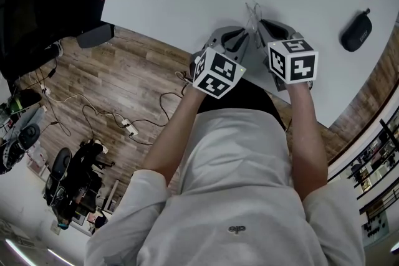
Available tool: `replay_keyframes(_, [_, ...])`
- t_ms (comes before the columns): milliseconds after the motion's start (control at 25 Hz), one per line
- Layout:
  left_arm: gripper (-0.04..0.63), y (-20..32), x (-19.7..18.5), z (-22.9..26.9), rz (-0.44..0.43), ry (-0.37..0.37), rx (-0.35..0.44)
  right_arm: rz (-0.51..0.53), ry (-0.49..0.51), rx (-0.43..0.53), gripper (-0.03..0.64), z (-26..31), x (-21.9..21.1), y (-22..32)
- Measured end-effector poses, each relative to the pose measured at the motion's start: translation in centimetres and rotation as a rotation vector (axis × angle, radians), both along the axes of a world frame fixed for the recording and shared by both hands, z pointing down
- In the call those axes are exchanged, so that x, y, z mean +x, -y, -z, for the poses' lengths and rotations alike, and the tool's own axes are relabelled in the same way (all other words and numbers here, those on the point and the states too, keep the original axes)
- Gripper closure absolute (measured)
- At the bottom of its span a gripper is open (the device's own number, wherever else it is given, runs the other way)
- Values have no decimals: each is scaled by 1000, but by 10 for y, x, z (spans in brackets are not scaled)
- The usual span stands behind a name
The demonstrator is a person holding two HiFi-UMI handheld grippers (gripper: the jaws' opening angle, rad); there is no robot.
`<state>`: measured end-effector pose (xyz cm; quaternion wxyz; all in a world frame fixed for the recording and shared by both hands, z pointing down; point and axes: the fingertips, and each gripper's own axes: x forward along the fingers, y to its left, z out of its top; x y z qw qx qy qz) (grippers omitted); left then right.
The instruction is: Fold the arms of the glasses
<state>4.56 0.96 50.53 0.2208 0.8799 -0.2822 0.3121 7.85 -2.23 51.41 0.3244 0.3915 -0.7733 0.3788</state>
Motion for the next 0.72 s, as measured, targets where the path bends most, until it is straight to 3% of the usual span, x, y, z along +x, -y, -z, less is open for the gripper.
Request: replay_keyframes(720, [524, -9, 13, -2, -72, -32, -35, 8, 7, 4, 598, 3, -9, -2])
